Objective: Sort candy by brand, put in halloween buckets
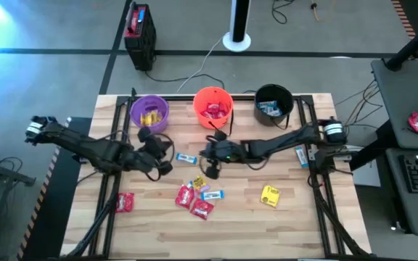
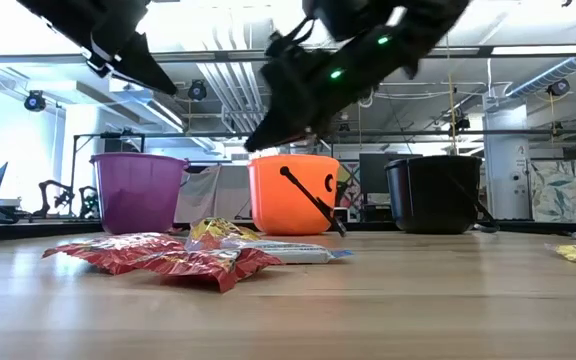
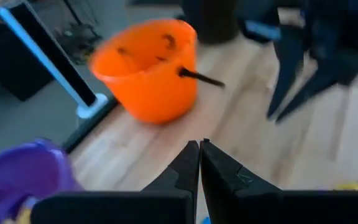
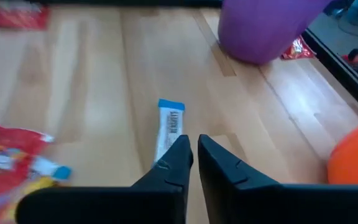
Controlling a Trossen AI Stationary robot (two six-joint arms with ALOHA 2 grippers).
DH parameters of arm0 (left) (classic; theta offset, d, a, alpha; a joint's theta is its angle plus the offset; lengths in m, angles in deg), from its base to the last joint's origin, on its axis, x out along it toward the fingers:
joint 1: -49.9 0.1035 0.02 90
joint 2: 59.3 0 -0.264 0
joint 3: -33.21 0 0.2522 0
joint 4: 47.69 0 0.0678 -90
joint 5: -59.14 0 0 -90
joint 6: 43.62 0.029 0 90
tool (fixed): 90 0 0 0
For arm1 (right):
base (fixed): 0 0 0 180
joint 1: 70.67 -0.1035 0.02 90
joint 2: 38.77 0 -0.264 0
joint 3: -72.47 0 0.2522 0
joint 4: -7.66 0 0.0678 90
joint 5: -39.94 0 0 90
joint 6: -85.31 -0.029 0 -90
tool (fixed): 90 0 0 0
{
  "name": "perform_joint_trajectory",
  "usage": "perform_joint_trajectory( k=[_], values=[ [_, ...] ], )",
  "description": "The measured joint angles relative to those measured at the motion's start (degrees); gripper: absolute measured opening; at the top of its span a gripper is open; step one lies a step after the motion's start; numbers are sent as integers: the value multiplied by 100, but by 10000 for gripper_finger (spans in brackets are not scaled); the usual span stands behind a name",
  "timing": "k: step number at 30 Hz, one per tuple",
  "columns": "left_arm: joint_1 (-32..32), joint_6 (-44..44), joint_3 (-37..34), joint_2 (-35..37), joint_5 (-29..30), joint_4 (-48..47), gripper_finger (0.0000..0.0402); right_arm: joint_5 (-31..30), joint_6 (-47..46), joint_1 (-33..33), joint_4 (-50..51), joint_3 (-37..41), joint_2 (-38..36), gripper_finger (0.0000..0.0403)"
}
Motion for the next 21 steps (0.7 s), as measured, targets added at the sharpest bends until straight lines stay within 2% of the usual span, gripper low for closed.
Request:
perform_joint_trajectory(
  k=[3,5,11,16,21],
  values=[
    [-27,-74,-53,298,351,140,0,-187,130,24,336,-511,454,39],
    [-92,-87,-75,464,488,572,0,-155,116,22,391,-773,707,53],
    [-414,993,-125,652,480,1627,0,-10,92,-17,391,-1487,1317,120],
    [-420,1587,-2,709,495,1669,0,18,207,-17,427,-1838,1733,187],
    [-420,1918,-9,832,553,1652,0,16,239,18,432,-2000,2123,235]
  ],
)
